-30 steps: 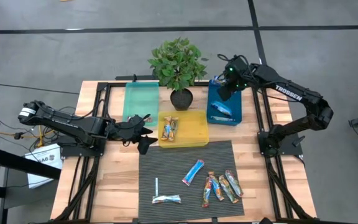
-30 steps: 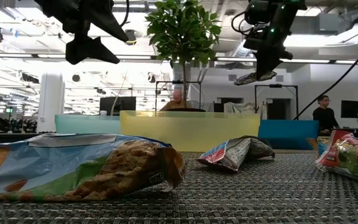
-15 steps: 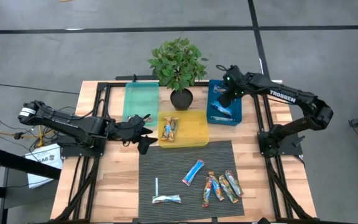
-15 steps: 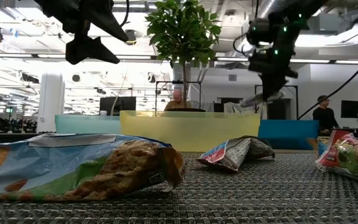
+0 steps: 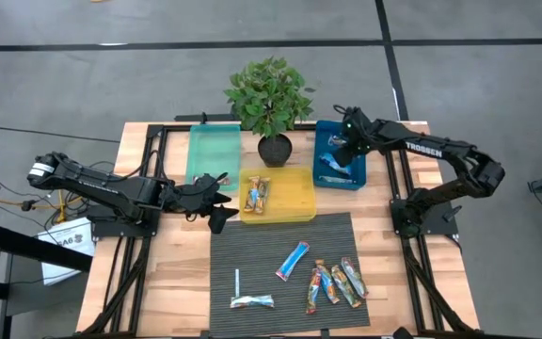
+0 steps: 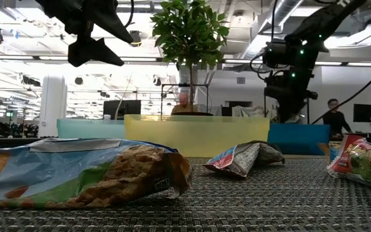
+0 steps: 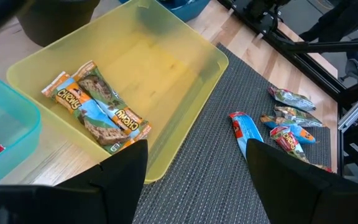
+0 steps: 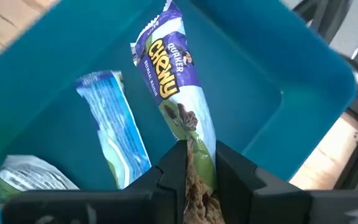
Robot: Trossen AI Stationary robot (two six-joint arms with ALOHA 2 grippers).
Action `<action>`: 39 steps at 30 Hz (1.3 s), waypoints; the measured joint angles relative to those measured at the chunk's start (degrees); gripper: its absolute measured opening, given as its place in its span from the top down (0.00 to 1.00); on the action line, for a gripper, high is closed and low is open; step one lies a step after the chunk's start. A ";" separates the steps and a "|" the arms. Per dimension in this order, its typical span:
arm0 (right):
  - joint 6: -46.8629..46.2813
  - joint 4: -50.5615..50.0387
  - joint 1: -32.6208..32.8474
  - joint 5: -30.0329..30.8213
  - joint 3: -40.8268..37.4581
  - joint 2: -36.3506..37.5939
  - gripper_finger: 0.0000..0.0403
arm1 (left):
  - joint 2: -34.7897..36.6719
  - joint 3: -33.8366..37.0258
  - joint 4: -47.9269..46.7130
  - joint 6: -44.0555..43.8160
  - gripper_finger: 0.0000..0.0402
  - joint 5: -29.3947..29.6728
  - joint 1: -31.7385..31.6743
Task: Pick and place Granola Bars by type
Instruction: Put the blue granola bar into the blue bin, then put the orange granola bar into the yellow bin
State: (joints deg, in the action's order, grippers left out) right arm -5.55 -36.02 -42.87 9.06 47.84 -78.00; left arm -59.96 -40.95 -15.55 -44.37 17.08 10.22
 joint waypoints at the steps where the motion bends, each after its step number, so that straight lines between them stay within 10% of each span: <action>1: 0.04 0.53 0.00 -0.04 -0.57 0.00 0.84 | 0.00 0.00 0.00 -0.01 0.34 0.02 0.00; 24: 3.18 6.90 0.09 0.07 -4.20 -0.09 0.84 | 0.00 0.00 0.00 -0.01 0.34 0.04 0.00; 39: 3.07 6.74 0.09 -0.13 -4.20 -0.09 0.66 | 0.00 0.00 0.00 0.08 0.34 -0.20 0.00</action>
State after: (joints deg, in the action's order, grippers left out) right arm -2.48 -29.28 -42.78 8.93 43.64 -78.08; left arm -59.96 -40.95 -15.55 -44.29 16.88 10.22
